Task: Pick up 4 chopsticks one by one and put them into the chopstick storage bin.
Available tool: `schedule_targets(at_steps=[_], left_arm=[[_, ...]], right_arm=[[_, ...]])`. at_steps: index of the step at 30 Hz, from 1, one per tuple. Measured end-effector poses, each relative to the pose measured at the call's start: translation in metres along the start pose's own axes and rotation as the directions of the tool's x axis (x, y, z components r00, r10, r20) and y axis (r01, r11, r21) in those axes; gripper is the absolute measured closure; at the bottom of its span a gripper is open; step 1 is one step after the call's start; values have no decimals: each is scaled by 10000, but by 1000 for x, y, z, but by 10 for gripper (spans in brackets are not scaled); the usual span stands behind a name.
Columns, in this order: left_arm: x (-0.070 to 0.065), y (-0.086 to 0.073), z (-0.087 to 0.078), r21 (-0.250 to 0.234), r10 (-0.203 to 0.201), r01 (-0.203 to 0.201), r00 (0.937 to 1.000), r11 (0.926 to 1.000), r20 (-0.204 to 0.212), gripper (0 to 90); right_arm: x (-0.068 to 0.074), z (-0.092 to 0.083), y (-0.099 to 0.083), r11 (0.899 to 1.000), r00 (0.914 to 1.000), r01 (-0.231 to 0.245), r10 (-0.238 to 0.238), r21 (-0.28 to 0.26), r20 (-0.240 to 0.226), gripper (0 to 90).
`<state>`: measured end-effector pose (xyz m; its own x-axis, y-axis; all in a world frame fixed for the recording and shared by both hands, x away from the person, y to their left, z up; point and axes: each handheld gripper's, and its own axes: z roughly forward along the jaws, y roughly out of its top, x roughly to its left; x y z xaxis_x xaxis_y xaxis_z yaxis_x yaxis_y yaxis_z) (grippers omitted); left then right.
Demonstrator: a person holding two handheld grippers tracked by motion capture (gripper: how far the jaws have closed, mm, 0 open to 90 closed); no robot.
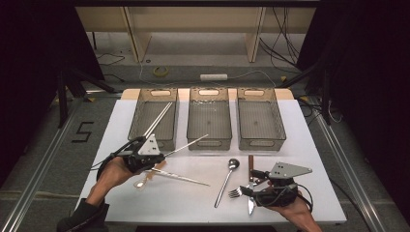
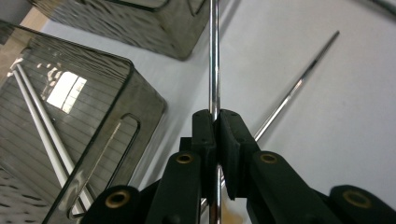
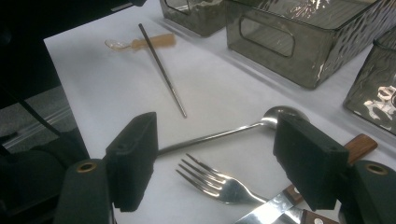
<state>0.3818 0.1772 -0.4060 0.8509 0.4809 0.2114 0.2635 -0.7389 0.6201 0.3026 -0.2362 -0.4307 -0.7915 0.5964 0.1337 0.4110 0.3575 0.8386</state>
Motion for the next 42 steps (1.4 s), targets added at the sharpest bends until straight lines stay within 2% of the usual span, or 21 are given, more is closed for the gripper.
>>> schedule_targets(at_steps=[3,7,9,11,13,14,18,20,23,25,28,30,32,34,36,38,41,42], left_arm=[[6,0,-2,-327,-553,550,9985,9979,-66,843],[13,3,-4,-822,-1208,1199,9927,9894,-60,843],[17,5,-4,-859,-1401,1381,9900,9867,-183,843],[21,7,-4,-976,-1689,1673,9856,9811,-77,843],[23,9,-3,-1061,-1790,1768,9838,9785,-117,843],[25,9,-3,-1042,-1746,1716,9845,9796,-196,843],[32,11,-2,-1195,-2027,1962,9782,9733,-453,842],[36,11,-2,-1343,-2234,2154,9735,9673,-481,843],[41,12,-4,-1410,-2335,2234,9705,9645,-596,843],[45,12,-5,-1502,-2532,2421,9656,9586,-597,842],[51,12,-5,-1545,-2716,2587,9599,9535,-691,843],[54,12,-4,-1603,-2925,2781,9534,9471,-737,843],[58,12,-5,-1675,-2983,2816,9508,9448,-842,843],[62,12,-5,-1764,-3197,3016,9438,9370,-844,843],[66,12,-6,-1775,-3274,3087,9408,9345,-876,843],[69,13,-7,-1885,-3450,3241,9343,9270,-901,843],[76,13,-7,-1872,-3538,3311,9295,9249,-1042,843],[79,13,-6,-1897,-3624,3393,9262,9214,-1038,842]], right_arm=[[0,0,0,10000,10000,6,-6,31,10,316],[1,0,0,10000,10000,7,-7,-12,-15,316],[1,0,0,10000,10000,-15,14,-51,-36,316],[1,0,0,10000,10000,24,-25,-82,-32,314],[1,0,0,9999,10000,25,-25,-101,-24,312],[1,0,0,9999,10000,25,-25,-105,-21,310],[1,-1,1,9999,10000,9,-9,-156,5,300],[1,-1,1,9998,10000,6,-6,-213,-8,295],[1,-1,1,9996,10000,-4,4,-268,16,285],[1,-2,1,9996,10000,-12,13,-297,48,272],[0,-2,1,9994,9999,-59,62,-347,81,259],[1,-2,1,9993,9999,-80,85,-375,108,252],[0,-2,1,9992,9999,-85,90,-388,108,251],[0,-2,1,9992,9999,-88,92,-389,122,251],[0,-2,1,9991,9999,-91,95,-402,106,251],[0,-2,1,9992,9999,-98,102,-382,90,251],[0,-2,1,9991,9999,-123,126,-408,69,251],[0,-2,1,9991,9999,-123,126,-404,65,251]])
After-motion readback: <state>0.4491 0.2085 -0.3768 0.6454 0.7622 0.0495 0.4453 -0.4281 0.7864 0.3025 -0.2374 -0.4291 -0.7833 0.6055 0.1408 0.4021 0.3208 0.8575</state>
